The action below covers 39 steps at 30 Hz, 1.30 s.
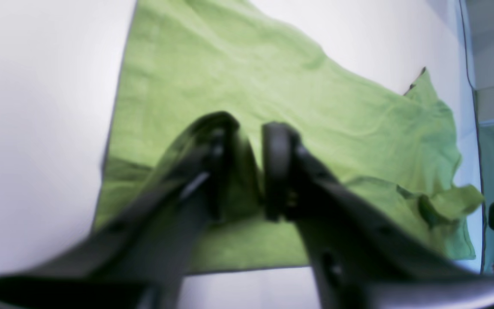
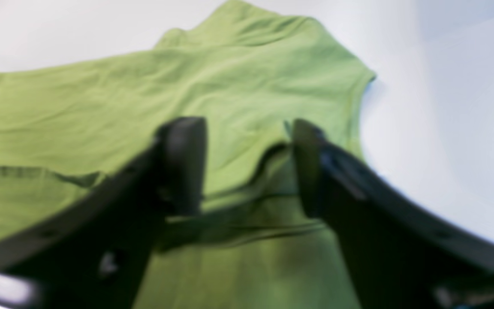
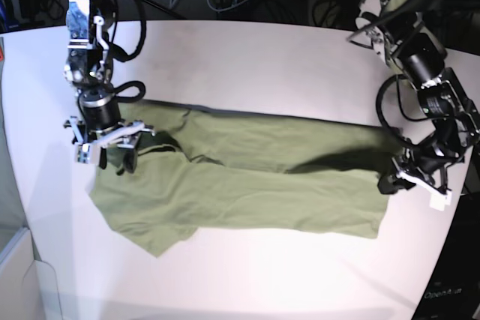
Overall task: Fold the T-shirt properly
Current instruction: 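Lift the shoulder edge and drag it toward the hem with both grippers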
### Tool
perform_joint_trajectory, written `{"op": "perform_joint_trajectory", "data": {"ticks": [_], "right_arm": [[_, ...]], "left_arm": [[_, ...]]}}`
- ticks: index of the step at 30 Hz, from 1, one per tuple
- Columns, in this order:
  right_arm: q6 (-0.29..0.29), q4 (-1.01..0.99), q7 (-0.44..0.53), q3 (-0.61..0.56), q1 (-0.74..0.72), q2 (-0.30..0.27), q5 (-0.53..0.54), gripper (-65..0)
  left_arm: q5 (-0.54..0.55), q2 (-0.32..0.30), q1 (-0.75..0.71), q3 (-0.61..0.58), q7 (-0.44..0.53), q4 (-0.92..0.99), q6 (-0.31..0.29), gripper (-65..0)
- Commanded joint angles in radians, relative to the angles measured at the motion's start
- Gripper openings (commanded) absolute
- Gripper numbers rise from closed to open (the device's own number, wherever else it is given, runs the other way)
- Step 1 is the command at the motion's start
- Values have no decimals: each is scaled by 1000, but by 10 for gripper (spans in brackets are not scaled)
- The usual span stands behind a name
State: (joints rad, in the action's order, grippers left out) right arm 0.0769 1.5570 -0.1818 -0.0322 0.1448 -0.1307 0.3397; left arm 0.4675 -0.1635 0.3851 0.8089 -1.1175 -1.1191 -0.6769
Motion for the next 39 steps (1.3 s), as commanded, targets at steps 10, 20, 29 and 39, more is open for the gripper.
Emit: {"op": "perform_joint_trajectory", "data": {"ticks": [10,20,29,39], "right_arm": [[4,23,40,31,65,-4,3,-129],[2,-8,32,68,66,-4,3,-633],[4,-117,41,73,51,-4,3,-643],[4,-117,38,73,54,-5,3,-643]], "left_arm": [[26,-32,-10,2,18,-22,-17,-10],[18,-37,-11,-4,18,-14,-7,-650],[-33,-32,-25,-6,67,-11,-5,-624],[-269,2,-19,-6,204,201,-4,-624]]}}
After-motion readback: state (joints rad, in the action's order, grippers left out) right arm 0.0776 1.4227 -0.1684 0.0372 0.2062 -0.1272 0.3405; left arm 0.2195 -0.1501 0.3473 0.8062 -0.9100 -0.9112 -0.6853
